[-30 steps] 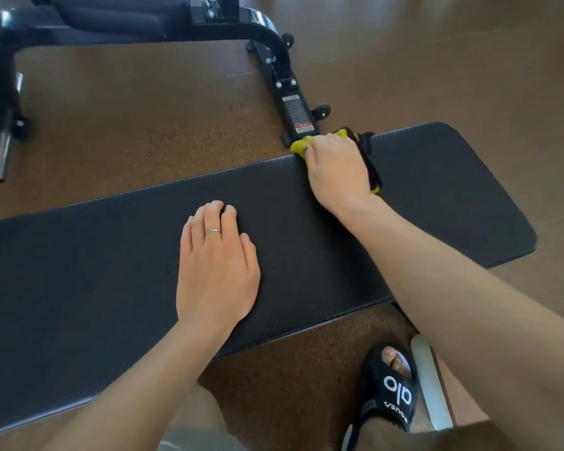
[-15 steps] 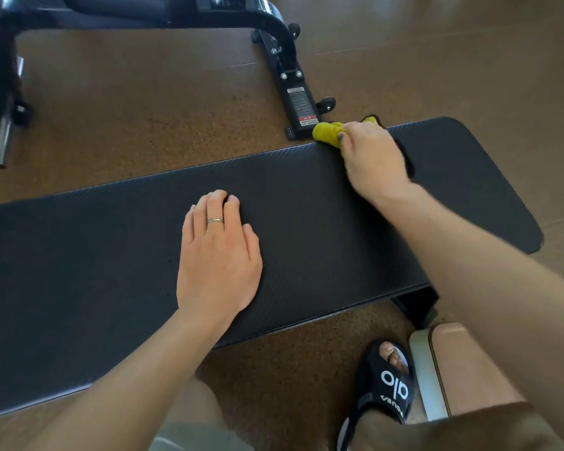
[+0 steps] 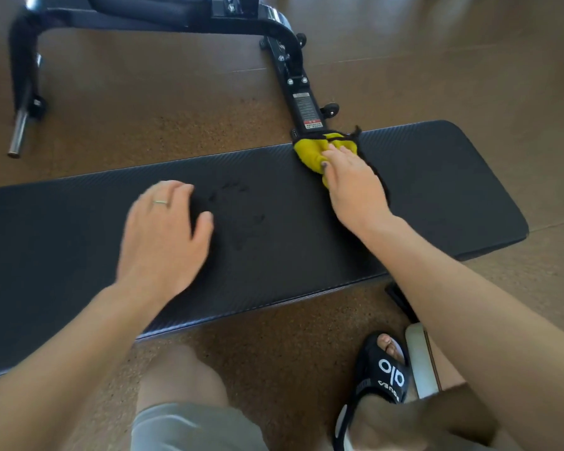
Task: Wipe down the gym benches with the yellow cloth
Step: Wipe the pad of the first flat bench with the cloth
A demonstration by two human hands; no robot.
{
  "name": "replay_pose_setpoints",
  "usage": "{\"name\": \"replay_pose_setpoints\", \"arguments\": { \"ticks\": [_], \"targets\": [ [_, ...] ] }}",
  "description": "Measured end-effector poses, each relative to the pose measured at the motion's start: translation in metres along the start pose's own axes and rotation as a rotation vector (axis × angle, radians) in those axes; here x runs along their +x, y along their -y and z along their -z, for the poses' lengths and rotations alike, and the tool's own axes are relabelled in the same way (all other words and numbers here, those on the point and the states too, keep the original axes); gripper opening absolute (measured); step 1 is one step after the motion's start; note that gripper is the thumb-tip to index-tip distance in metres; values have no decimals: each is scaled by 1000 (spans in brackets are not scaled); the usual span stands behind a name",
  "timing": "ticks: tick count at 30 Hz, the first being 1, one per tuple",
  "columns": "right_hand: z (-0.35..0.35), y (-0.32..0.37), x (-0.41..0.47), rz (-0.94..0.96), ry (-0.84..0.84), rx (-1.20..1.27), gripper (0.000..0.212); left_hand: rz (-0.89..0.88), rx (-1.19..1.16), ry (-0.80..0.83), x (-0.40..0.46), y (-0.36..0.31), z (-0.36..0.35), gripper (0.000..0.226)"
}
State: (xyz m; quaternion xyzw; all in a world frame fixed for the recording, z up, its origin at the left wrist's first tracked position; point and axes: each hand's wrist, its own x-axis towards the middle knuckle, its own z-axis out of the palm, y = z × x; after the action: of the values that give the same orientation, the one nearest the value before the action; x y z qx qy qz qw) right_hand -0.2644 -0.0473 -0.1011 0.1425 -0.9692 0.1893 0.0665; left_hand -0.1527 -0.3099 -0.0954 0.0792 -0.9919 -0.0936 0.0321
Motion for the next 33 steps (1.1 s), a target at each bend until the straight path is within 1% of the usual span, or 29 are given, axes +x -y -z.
{"name": "replay_pose_setpoints", "arguments": {
  "ticks": [1, 3, 5, 7, 9, 11, 13, 15, 17, 18, 19, 20, 22, 23, 25, 27, 28, 30, 31, 33],
  "targets": [
    [-6, 17, -6, -23, -27, -1, 29, 55, 19, 0, -5, 19, 4, 54],
    [-26, 63, -22, 9, -67, 0, 29, 135, 24, 31, -16, 43, 4, 57],
    [-48, 109, -48, 112, -47, 41, 37, 140, 37, 30, -23, 49, -3, 58],
    [-59, 139, -76, 217, -2, 45, 45, 125, 49, 3, -24, 49, -8, 57],
    [-56, 135, -85, 320, 27, 19, 44, 116, 47, -6, -24, 49, -8, 56],
    [-44, 105, -85, 346, 22, -38, 39, 106, 45, -13, -25, 53, -9, 57],
    [-29, 62, -85, 278, -56, -83, 37, 101, 39, -19, -25, 53, -10, 58],
    [-11, 35, -91, 73, -88, -73, 37, 99, 38, -28, -25, 51, -11, 58],
    [-11, 53, -97, -115, -120, -69, 34, 95, 33, -35, -25, 51, -12, 58],
    [-19, 77, -101, -143, -147, -75, 32, 93, 31, -34, -25, 51, -12, 58],
    [-29, 105, -108, -106, -166, -65, 31, 92, 32, -31, -25, 52, -12, 58],
    [-39, 136, -118, -27, -153, -53, 33, 91, 33, -32, -25, 53, -12, 58],
    [-58, 182, -140, 103, -62, 27, 38, 82, 37, -41, -26, 54, -11, 57],
    [-62, 191, -147, 156, -26, 53, 41, 74, 40, -38, -27, 55, -11, 57],
    [-57, 176, -148, 255, 5, 12, 43, 66, 41, -32, -27, 56, -11, 57],
    [-48, 136, -145, 299, 13, -84, 43, 79, 32, -30, -27, 57, -10, 58],
    [-42, 113, -145, 254, -22, -112, 43, 80, 27, -26, -27, 57, -11, 58],
    [-25, 72, -149, 84, -85, -106, 44, 86, 25, -26, -27, 57, -12, 58],
    [-21, 63, -151, -9, -114, -93, 45, 90, 27, -30, -27, 56, -12, 58],
    [-27, 78, -154, -134, -173, -77, 46, 98, 32, -31, -26, 54, -14, 58]
  ]
}}
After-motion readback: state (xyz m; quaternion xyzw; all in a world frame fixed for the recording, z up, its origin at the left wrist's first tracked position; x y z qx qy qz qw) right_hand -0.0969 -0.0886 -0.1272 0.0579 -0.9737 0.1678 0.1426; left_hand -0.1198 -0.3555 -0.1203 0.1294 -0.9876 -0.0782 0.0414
